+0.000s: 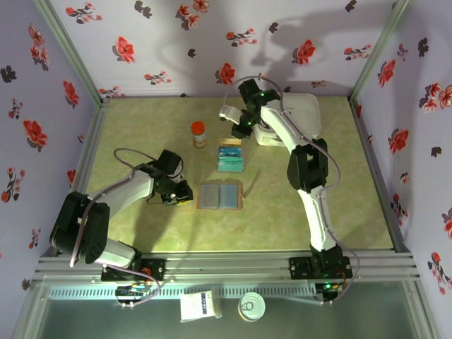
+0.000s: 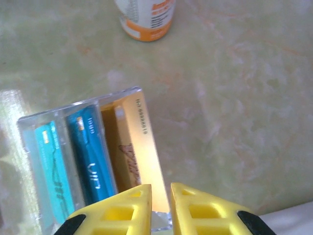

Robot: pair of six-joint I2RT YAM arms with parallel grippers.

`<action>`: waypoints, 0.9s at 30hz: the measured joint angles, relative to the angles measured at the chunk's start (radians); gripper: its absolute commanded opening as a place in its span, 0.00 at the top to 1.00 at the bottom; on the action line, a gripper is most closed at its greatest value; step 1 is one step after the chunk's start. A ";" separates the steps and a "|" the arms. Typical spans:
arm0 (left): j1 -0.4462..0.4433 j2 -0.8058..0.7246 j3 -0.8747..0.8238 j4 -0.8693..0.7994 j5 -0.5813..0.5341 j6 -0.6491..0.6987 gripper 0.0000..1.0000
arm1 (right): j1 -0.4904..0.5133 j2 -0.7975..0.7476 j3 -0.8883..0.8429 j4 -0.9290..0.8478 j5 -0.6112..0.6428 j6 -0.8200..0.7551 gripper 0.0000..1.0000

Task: Take the credit cards out of the card holder

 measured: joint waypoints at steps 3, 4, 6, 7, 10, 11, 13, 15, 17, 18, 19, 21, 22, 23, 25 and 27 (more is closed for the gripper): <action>0.000 0.000 0.000 0.000 0.000 0.000 0.80 | -0.002 -0.010 -0.025 0.045 0.011 0.031 0.83; 0.000 0.000 0.000 0.001 0.000 -0.001 0.80 | -0.002 -0.015 -0.038 0.057 0.012 0.041 0.84; 0.000 0.000 0.000 0.003 0.000 -0.003 0.81 | -0.002 -0.035 -0.079 0.087 0.012 0.081 0.84; 0.000 0.000 0.000 0.007 0.001 -0.004 0.82 | -0.002 -0.047 -0.101 0.100 0.012 0.101 0.83; 0.000 0.001 0.000 0.026 0.006 -0.008 0.83 | 0.004 -0.113 -0.214 0.164 0.014 0.192 0.81; 0.000 0.003 0.000 0.034 0.010 -0.011 0.84 | 0.007 -0.145 -0.263 0.190 0.018 0.232 0.79; 0.000 0.013 0.000 0.050 0.018 -0.015 0.85 | 0.013 -0.206 -0.353 0.238 0.030 0.322 0.78; 0.000 0.031 0.000 0.069 0.026 -0.020 0.86 | 0.020 -0.276 -0.450 0.306 0.042 0.439 0.78; 0.000 0.050 0.000 0.083 0.033 -0.023 0.88 | 0.026 -0.332 -0.523 0.356 0.052 0.561 0.79; 0.000 0.060 0.000 0.091 0.038 -0.024 0.88 | 0.029 -0.358 -0.559 0.385 0.058 0.628 0.80; 0.000 0.068 0.000 0.097 0.040 -0.026 0.89 | 0.033 -0.383 -0.597 0.415 0.062 0.692 0.80; -0.001 0.083 0.000 0.113 0.050 -0.027 0.90 | 0.040 -0.435 -0.692 0.486 0.065 0.830 0.80; -0.002 0.089 0.000 0.120 0.055 -0.029 0.90 | 0.044 -0.459 -0.740 0.522 0.064 0.890 0.80; -0.003 0.097 0.000 0.128 0.058 -0.030 0.90 | 0.051 -0.483 -0.795 0.557 0.063 0.961 0.81; -0.006 0.110 0.000 0.138 0.064 -0.031 0.91 | 0.069 -0.511 -0.874 0.599 0.059 1.077 0.81; -0.010 0.119 0.000 0.148 0.069 -0.034 0.92 | 0.098 -0.521 -0.928 0.626 0.052 1.191 0.81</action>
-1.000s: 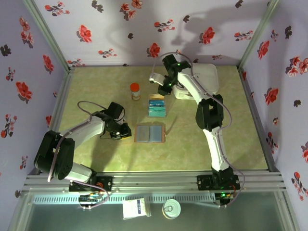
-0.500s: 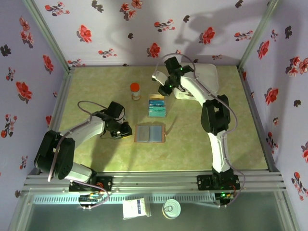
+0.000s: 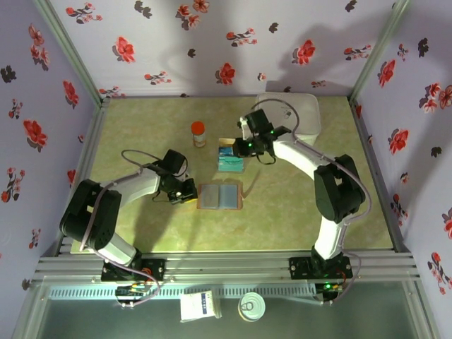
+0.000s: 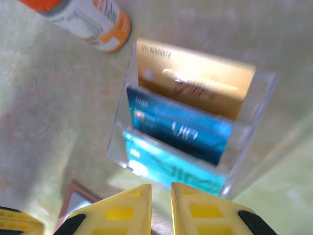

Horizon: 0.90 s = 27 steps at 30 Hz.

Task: Take the credit cards out of the card holder

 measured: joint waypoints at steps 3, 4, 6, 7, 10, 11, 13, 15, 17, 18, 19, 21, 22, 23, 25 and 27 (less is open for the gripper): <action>-0.003 0.007 0.000 0.014 0.006 -0.003 0.94 | 0.055 -0.002 -0.047 0.020 -0.013 0.132 0.81; -0.004 0.009 0.000 0.017 0.008 -0.005 0.94 | 0.070 -0.003 -0.058 0.024 -0.016 0.164 0.81; -0.005 0.009 0.000 0.031 0.013 -0.008 0.94 | 0.103 -0.008 -0.083 0.031 -0.023 0.229 0.80; -0.005 0.009 0.000 0.036 0.015 -0.008 0.94 | 0.118 -0.011 -0.094 0.035 -0.026 0.253 0.80; -0.005 0.021 0.002 0.051 0.026 -0.008 0.95 | 0.156 -0.026 -0.129 0.043 -0.038 0.319 0.77; -0.005 0.031 0.002 0.056 0.030 -0.008 0.95 | 0.166 -0.031 -0.140 0.047 -0.040 0.340 0.76; -0.005 0.046 0.003 0.058 0.031 -0.008 0.95 | 0.182 -0.036 -0.153 0.049 -0.042 0.369 0.74; -0.005 0.060 0.003 0.060 0.032 -0.008 0.96 | 0.201 -0.037 -0.161 0.055 -0.042 0.396 0.72; -0.005 0.068 0.003 0.062 0.037 -0.008 0.96 | 0.217 -0.037 -0.169 0.061 -0.042 0.418 0.72; -0.005 0.070 0.004 0.065 0.039 -0.008 0.96 | 0.224 -0.037 -0.171 0.062 -0.042 0.428 0.72; -0.005 0.071 0.004 0.066 0.041 -0.008 0.96 | 0.231 -0.037 -0.172 0.062 -0.042 0.435 0.71; -0.005 0.071 0.004 0.069 0.044 -0.008 0.96 | 0.246 -0.037 -0.172 0.064 -0.042 0.451 0.71; -0.005 0.072 0.004 0.071 0.045 -0.008 0.96 | 0.252 -0.037 -0.172 0.066 -0.042 0.458 0.71; -0.005 0.072 0.004 0.071 0.045 -0.008 0.96 | 0.259 -0.037 -0.172 0.067 -0.043 0.465 0.71; -0.005 0.072 0.004 0.071 0.045 -0.008 0.96 | 0.270 -0.033 -0.172 0.070 -0.045 0.472 0.71; -0.005 0.072 0.004 0.071 0.045 -0.008 0.96 | 0.283 -0.016 -0.167 0.068 -0.049 0.476 0.71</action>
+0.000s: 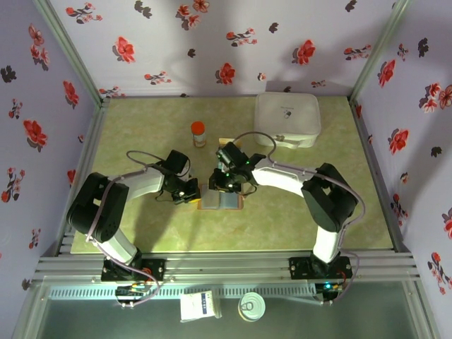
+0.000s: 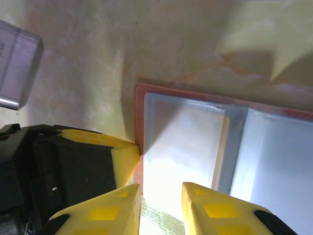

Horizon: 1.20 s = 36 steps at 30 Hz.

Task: Take the credit cards out of the card holder

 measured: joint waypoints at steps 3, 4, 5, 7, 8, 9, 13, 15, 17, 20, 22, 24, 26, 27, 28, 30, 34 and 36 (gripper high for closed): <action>0.000 0.000 0.000 0.001 0.000 0.000 0.96 | 0.018 0.036 0.009 -0.001 -0.004 0.004 0.71; 0.000 0.000 0.000 0.001 0.000 0.000 0.96 | 0.022 0.043 0.010 -0.003 -0.004 0.007 0.71; 0.000 0.000 0.000 0.001 0.000 0.000 0.96 | 0.027 0.051 0.011 -0.005 -0.005 0.011 0.71; 0.000 0.000 0.000 0.003 0.000 0.000 0.96 | 0.034 0.061 0.015 -0.007 -0.006 0.014 0.71; 0.000 0.000 -0.001 0.003 0.000 0.000 0.96 | 0.035 0.064 0.017 -0.008 -0.007 0.015 0.71; 0.000 0.000 -0.002 0.004 0.000 0.000 0.96 | 0.037 0.066 0.019 -0.008 -0.006 0.018 0.71; 0.000 0.000 -0.004 0.010 0.001 0.000 0.96 | 0.038 0.077 0.030 -0.012 -0.006 0.021 0.71; 0.000 0.000 -0.005 0.011 0.002 0.000 0.96 | 0.038 0.086 0.037 -0.016 -0.005 0.021 0.71; 0.001 0.000 -0.007 0.014 0.003 0.000 0.96 | 0.038 0.093 0.040 -0.018 -0.003 0.022 0.72; 0.003 0.000 -0.008 0.015 0.004 0.001 0.96 | 0.038 0.098 0.041 -0.024 0.001 0.022 0.72; 0.006 0.000 -0.009 0.016 0.005 0.001 0.96 | 0.038 0.101 0.043 -0.031 0.005 0.022 0.72; 0.008 0.000 -0.009 0.016 0.008 0.002 0.96 | 0.038 0.105 0.046 -0.040 0.007 0.022 0.72; 0.008 0.000 -0.010 0.018 0.009 0.005 0.96 | 0.038 0.107 0.055 -0.057 0.011 0.021 0.72; 0.009 0.000 -0.010 0.018 0.010 0.005 0.96 | 0.038 0.107 0.058 -0.064 0.015 0.021 0.72; 0.011 0.000 -0.011 0.019 0.011 0.008 0.96 | 0.038 0.107 0.062 -0.071 0.019 0.021 0.72; 0.012 0.000 -0.011 0.019 0.012 0.010 0.96 | 0.038 0.107 0.069 -0.087 0.030 0.021 0.73; 0.013 0.000 -0.013 0.021 0.016 0.016 0.96 | 0.038 0.107 0.069 -0.112 0.042 0.021 0.73; 0.015 0.000 -0.013 0.022 0.019 0.016 0.96 | 0.038 0.107 0.069 -0.121 0.050 0.020 0.73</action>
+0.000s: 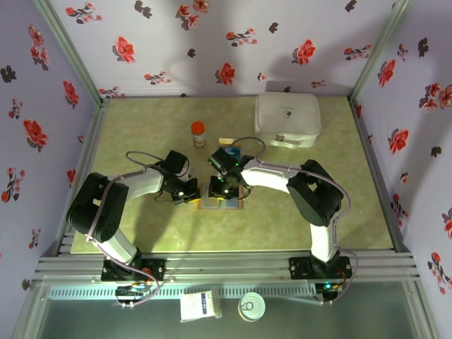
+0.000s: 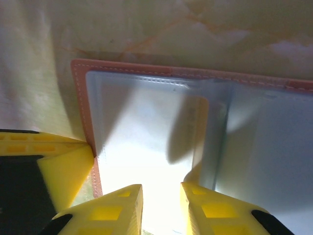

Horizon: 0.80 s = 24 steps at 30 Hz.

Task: Take the credit cards out of the card holder

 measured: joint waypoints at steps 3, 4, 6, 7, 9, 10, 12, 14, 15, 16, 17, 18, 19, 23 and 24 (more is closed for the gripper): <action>0.001 0.000 0.000 0.000 0.000 0.002 0.97 | -0.001 0.000 0.000 -0.005 0.007 0.000 0.73; 0.001 0.000 0.000 0.000 0.001 0.003 0.96 | -0.002 0.000 0.000 -0.006 0.008 0.000 0.73; 0.002 0.000 0.000 0.000 0.003 0.004 0.96 | -0.006 0.000 -0.002 -0.007 0.008 0.000 0.74; 0.002 0.000 0.000 0.000 0.003 0.004 0.96 | -0.008 -0.001 -0.003 -0.007 0.008 -0.001 0.74; 0.003 0.000 0.000 -0.001 0.004 0.006 0.96 | -0.012 -0.003 -0.010 -0.006 0.007 -0.002 0.75; 0.003 0.000 0.000 -0.001 0.004 0.007 0.96 | -0.014 -0.005 -0.014 -0.006 0.007 -0.002 0.75; 0.004 0.000 0.000 -0.002 0.004 0.007 0.96 | -0.021 -0.013 -0.026 -0.005 0.007 -0.002 0.76; 0.004 0.000 0.000 -0.002 0.004 0.007 0.96 | -0.027 -0.018 -0.037 -0.002 0.007 -0.002 0.76; 0.004 0.000 0.000 -0.002 0.004 0.007 0.96 | -0.031 -0.019 -0.044 0.002 0.006 -0.002 0.77; 0.004 0.000 0.000 -0.003 0.004 0.007 0.96 | -0.032 -0.020 -0.048 0.006 0.006 -0.002 0.77; 0.004 0.000 0.000 -0.003 0.004 0.007 0.96 | -0.034 -0.020 -0.055 0.013 0.005 -0.002 0.78; 0.004 0.000 0.000 -0.004 0.004 0.007 0.96 | -0.034 -0.021 -0.060 0.017 0.003 -0.002 0.78; 0.004 0.000 0.001 -0.005 0.003 0.007 0.96 | -0.037 -0.022 -0.063 0.021 0.003 -0.002 0.78; 0.006 -0.007 0.006 -0.023 -0.006 0.006 0.95 | -0.039 -0.027 -0.073 0.033 -0.002 -0.002 0.79; 0.008 -0.014 0.006 -0.031 -0.010 0.005 0.93 | -0.040 -0.027 -0.075 0.035 -0.004 -0.002 0.79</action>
